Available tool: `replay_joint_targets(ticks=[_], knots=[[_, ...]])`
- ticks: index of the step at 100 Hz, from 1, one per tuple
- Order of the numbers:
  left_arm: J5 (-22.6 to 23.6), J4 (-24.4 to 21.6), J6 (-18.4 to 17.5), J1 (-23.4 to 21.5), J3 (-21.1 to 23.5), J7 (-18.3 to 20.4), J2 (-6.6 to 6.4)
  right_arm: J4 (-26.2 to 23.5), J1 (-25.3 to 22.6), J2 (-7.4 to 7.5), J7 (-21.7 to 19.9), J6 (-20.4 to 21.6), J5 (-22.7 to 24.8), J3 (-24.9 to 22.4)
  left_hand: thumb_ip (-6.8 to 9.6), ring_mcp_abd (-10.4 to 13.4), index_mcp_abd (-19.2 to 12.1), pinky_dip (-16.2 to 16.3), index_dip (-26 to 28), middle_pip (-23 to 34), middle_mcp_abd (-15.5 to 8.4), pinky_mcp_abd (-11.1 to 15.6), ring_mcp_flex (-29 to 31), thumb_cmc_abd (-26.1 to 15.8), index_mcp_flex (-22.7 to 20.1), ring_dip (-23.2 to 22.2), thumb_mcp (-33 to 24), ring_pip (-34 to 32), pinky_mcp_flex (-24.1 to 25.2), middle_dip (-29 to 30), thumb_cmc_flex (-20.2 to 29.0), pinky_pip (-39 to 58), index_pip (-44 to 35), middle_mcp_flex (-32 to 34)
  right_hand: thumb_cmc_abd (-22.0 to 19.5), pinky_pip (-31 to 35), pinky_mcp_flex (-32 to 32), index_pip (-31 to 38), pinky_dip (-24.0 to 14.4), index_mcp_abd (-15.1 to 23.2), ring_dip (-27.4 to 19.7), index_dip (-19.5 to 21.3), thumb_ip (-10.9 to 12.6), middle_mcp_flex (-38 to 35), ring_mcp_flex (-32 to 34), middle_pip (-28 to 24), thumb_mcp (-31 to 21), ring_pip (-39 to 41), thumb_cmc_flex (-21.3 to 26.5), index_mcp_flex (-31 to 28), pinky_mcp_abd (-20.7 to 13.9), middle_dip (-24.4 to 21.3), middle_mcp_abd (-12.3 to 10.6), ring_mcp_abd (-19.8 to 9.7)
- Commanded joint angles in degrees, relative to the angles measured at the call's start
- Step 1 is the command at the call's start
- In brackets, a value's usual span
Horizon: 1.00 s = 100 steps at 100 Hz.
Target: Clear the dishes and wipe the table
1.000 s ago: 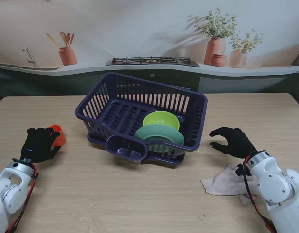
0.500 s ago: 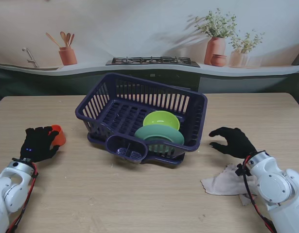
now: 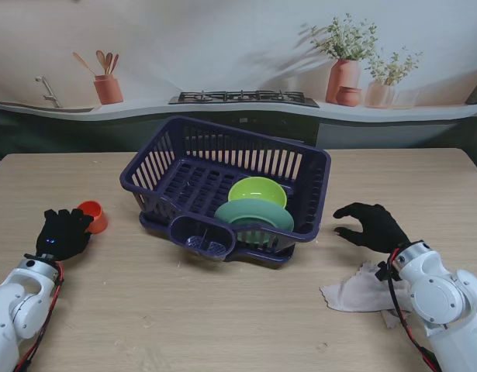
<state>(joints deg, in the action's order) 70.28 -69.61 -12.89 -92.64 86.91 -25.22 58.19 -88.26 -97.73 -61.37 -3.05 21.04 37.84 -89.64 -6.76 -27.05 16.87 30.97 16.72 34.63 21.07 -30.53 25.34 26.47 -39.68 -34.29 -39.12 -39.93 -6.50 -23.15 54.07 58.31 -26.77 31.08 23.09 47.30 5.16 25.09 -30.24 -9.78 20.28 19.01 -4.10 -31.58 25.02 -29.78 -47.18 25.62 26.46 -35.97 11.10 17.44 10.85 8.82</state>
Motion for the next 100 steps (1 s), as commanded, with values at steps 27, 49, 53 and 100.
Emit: replay_joint_targets(ticks=[27,49,53,100], knots=[[0.5,1.7,0.5,1.4,-1.2,-0.7,-0.31,-0.3,-0.3,-0.01,-0.7,0.4,0.0,-0.1,1.07,-4.3,-0.3,4.7,-1.1,-0.4,3.3,-2.0,6.0,-2.1,-5.5,-0.7,8.5,-4.0,-6.7,-3.3,12.7,6.2,-4.9,6.7,-0.4,-0.7,-0.8,0.4,-0.7,0.2,-0.3,-0.3,1.1,1.0,-1.3,0.0,0.2,-1.0,-1.4,0.2,-2.0,0.6,-1.2,-1.4],[1.3,4.7,-0.1,3.3,-3.0,-4.9,-0.75,-0.3,-0.3,-0.02,-0.6,0.4,0.0,-0.1,1.30,-5.1,-0.9,8.2,-0.9,-2.5,4.8,-4.0,15.7,-2.2,-9.4,-2.9,6.7,-9.6,-16.3,-8.8,17.1,12.3,-13.5,18.2,-0.5,-0.7,-0.8,0.4,-0.8,0.2,-0.3,-0.3,1.2,1.1,-1.4,0.1,0.3,-1.0,-1.4,0.2,-1.9,0.6,-1.2,-1.5],[1.7,5.4,-0.5,3.7,-3.4,-5.9,-0.92,-0.3,-0.3,-0.02,-0.6,0.4,0.0,-0.1,0.66,-5.4,-0.9,8.7,-0.9,-2.2,5.2,-4.7,17.7,-0.9,-10.1,-3.4,4.0,-10.3,-18.3,-9.1,16.2,13.2,-15.2,19.9,-0.5,-0.7,-0.8,0.4,-0.8,0.2,-0.3,-0.3,1.2,1.1,-1.3,0.1,0.3,-1.0,-1.4,0.1,-1.9,0.6,-1.2,-1.4],[4.0,4.1,-5.6,3.9,-1.4,-8.3,-1.58,-0.2,-0.3,-0.05,-0.5,0.8,-0.1,-0.3,-1.31,-4.2,-1.9,14.1,7.7,6.5,7.3,-7.7,28.0,3.2,-9.8,-14.2,-5.9,-19.9,-26.6,-10.9,13.7,22.5,-24.9,25.3,-0.5,-0.7,-0.8,0.3,-0.8,0.2,-0.3,-0.3,1.2,1.0,-1.4,0.1,0.3,-1.0,-1.6,0.1,-1.9,0.6,-1.2,-1.4]])
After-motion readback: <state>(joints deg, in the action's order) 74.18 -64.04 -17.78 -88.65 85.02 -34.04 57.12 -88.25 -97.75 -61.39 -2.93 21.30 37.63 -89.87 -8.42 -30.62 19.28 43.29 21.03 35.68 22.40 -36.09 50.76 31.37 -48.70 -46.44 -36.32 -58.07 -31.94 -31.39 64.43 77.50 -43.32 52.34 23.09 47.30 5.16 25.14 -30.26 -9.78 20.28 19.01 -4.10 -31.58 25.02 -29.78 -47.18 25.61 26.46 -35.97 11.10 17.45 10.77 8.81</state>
